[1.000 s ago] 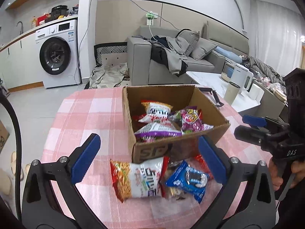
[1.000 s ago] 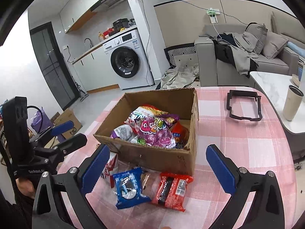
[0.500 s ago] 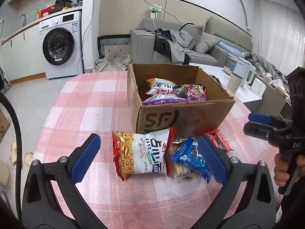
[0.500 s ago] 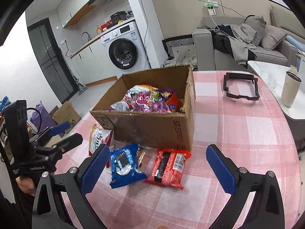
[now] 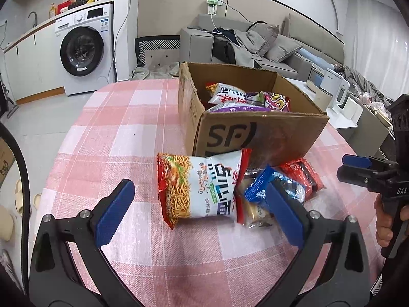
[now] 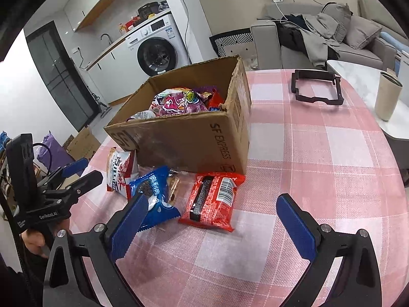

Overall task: Organize snacks
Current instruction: 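Withdraw both tools from the box toward the red pack and noodle packet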

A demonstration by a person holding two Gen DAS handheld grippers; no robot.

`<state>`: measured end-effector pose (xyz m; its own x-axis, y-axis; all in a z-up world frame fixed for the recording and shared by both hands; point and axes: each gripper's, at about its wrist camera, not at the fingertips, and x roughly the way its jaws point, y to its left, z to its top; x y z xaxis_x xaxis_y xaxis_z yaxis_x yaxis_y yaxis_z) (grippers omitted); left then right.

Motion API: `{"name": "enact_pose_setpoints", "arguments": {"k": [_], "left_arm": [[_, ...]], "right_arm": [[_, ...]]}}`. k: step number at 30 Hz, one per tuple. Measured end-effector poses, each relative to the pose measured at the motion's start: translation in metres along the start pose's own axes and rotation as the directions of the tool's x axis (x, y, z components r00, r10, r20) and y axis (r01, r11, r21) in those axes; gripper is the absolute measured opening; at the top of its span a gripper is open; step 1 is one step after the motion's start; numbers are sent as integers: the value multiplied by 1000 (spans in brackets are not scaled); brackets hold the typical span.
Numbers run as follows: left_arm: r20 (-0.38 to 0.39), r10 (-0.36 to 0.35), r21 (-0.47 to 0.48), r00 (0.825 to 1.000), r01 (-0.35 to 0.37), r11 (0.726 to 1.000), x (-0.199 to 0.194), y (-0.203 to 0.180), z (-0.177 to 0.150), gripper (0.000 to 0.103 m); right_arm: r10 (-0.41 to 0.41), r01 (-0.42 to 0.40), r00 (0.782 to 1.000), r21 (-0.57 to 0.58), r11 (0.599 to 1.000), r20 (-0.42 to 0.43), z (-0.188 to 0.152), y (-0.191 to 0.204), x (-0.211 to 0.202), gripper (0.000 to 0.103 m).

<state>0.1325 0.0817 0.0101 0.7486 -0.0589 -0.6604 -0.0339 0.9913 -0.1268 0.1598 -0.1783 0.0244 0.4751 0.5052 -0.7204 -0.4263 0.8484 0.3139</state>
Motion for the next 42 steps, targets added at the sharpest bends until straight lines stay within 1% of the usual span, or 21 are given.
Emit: {"name": "enact_pose_setpoints", "arguments": {"k": [9,25,29,32,34,37,42], "left_arm": [[-15,18,25,1000,-18,1000,10,-3,-4,101],[-60,22,8,998,-21,1000,34,7,-11,101],[-75,30,8,997,-29,1000,42,9,-10,101],[-90,26,3,996,-26,1000,50,11,-9,101],[-99,37,2,994,-37,999,55,12,-10,101],[-113,38,-9,993,-39,999,62,14,-8,101],[-126,31,-15,992,-34,999,70,15,-7,101]], "right_arm": [[-42,42,999,-6,999,-16,-5,1,7,102],[-77,77,996,-14,997,-45,-8,-1,22,102],[-101,99,993,-22,995,-65,-8,-1,30,100],[-104,102,992,-22,995,-75,-8,-1,35,99],[-107,106,991,-21,994,-78,-7,-1,39,98],[-110,109,990,-18,994,-89,-5,0,45,95],[-138,135,985,-32,990,-106,-3,0,55,92]]}}
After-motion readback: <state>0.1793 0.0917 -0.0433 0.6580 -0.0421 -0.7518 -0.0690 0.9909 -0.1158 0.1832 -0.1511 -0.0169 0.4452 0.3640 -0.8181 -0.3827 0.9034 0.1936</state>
